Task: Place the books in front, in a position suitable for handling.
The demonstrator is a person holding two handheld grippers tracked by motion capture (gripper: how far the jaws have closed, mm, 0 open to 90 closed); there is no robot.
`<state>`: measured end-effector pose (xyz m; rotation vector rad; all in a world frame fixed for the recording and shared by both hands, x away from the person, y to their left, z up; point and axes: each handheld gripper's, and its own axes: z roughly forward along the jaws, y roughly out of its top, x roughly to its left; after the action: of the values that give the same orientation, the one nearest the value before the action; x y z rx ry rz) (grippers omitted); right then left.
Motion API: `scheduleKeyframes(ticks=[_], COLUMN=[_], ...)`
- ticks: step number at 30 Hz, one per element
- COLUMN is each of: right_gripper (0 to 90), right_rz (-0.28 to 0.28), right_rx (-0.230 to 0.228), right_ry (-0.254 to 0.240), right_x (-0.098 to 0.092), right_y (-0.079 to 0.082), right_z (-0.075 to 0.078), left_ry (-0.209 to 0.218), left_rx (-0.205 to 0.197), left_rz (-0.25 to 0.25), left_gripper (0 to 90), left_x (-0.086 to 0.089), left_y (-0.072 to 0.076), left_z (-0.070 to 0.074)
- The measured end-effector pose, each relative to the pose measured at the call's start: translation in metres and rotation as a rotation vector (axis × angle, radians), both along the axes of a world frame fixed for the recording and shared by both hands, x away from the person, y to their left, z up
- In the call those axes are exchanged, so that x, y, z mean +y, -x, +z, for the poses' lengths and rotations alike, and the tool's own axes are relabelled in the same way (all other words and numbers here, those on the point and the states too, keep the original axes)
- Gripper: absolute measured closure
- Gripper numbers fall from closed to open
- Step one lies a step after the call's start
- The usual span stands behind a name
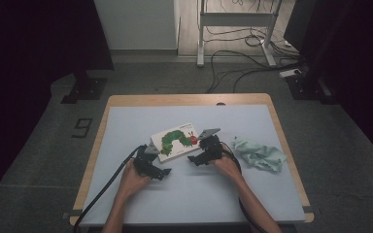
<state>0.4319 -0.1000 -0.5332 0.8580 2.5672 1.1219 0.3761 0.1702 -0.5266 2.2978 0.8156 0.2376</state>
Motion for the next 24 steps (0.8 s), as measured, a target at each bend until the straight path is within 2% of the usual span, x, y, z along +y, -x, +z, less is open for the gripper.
scheduleKeyframes(ticks=[16, 24], right_gripper=[0.0, 0.0], right_rz=[0.012, 0.028], right_rx=[0.006, 0.004], right_ry=[-0.002, -0.008], right_x=[-0.006, -0.013], right_y=[0.029, 0.048], right_z=[0.000, 0.000], left_ry=[0.018, 0.013], left_rx=[0.005, 0.022], left_rz=[-0.013, -0.053], left_gripper=[0.0, 0.0], left_x=[-0.004, -0.008], left_y=[0.033, 0.054], left_z=[0.000, 0.001])
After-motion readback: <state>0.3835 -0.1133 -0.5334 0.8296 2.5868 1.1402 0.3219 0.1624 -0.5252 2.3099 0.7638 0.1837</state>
